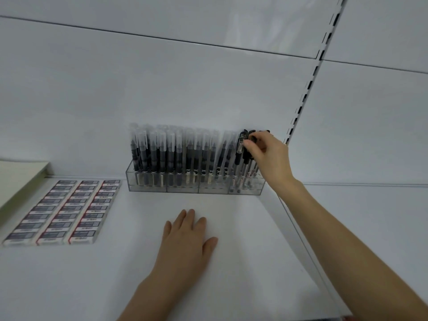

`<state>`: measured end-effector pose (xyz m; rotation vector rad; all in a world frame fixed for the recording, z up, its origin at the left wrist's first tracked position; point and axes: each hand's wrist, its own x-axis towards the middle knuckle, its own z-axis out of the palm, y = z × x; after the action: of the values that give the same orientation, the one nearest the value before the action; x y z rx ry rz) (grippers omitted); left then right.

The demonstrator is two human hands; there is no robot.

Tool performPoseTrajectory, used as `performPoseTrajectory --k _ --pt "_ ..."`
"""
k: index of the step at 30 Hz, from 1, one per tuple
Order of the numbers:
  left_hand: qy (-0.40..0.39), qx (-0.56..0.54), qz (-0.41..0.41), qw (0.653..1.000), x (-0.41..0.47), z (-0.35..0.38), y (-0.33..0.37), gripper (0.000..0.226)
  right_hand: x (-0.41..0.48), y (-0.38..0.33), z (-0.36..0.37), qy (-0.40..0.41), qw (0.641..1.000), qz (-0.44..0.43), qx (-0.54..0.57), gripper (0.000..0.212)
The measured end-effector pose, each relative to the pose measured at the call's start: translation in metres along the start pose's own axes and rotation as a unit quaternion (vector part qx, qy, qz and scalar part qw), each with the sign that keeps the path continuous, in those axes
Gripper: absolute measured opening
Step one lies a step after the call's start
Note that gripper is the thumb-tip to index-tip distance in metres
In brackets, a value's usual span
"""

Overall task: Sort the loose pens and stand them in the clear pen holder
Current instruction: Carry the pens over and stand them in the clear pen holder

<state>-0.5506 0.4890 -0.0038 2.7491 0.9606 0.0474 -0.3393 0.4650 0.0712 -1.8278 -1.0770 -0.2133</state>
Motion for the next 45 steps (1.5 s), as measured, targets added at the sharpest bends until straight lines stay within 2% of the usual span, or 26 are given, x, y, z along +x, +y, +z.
performPoseTrajectory --k 3,5,7,10,13,17,27,33,42,45 --pt "0.003 -0.021 0.008 1.000 -0.002 -0.003 0.000 0.053 -0.009 0.000 -0.008 0.004 0.996 0.071 0.045 0.037" --pt "0.011 -0.029 0.018 0.999 -0.003 -0.004 -0.001 0.053 -0.019 0.005 -0.017 0.003 0.995 0.092 0.032 0.038" --pt "0.011 -0.018 0.041 0.999 -0.006 -0.007 0.001 0.053 -0.034 0.014 -0.030 -0.012 0.994 0.106 -0.016 0.034" --pt "-0.002 -0.002 0.101 0.995 -0.012 -0.007 0.006 0.050 -0.059 0.036 -0.057 -0.085 0.978 0.131 -0.138 0.035" --pt "0.051 -0.015 0.160 0.986 -0.017 0.007 0.012 0.048 -0.084 0.059 -0.093 -0.139 0.950 0.162 -0.229 0.042" --pt "0.088 -0.009 0.196 0.977 -0.021 0.015 0.051 0.065 -0.116 0.084 -0.154 -0.122 0.933 0.192 -0.281 0.044" --pt "0.076 0.011 0.275 0.958 -0.039 0.035 0.247 0.050 -0.192 0.153 -0.346 -0.051 0.921 0.231 -0.308 0.042" --pt "0.083 -0.016 0.341 0.936 -0.054 0.063 0.361 0.047 -0.248 0.187 -0.465 0.019 0.898 0.286 -0.333 0.045" --pt "0.052 0.000 0.462 0.885 -0.052 0.102 0.515 0.049 -0.318 0.244 -0.569 0.116 0.854 0.376 -0.339 0.043" --pt "0.002 -0.033 0.478 0.878 -0.049 0.116 0.565 0.042 -0.333 0.269 -0.598 0.134 0.841 0.396 -0.345 0.043"
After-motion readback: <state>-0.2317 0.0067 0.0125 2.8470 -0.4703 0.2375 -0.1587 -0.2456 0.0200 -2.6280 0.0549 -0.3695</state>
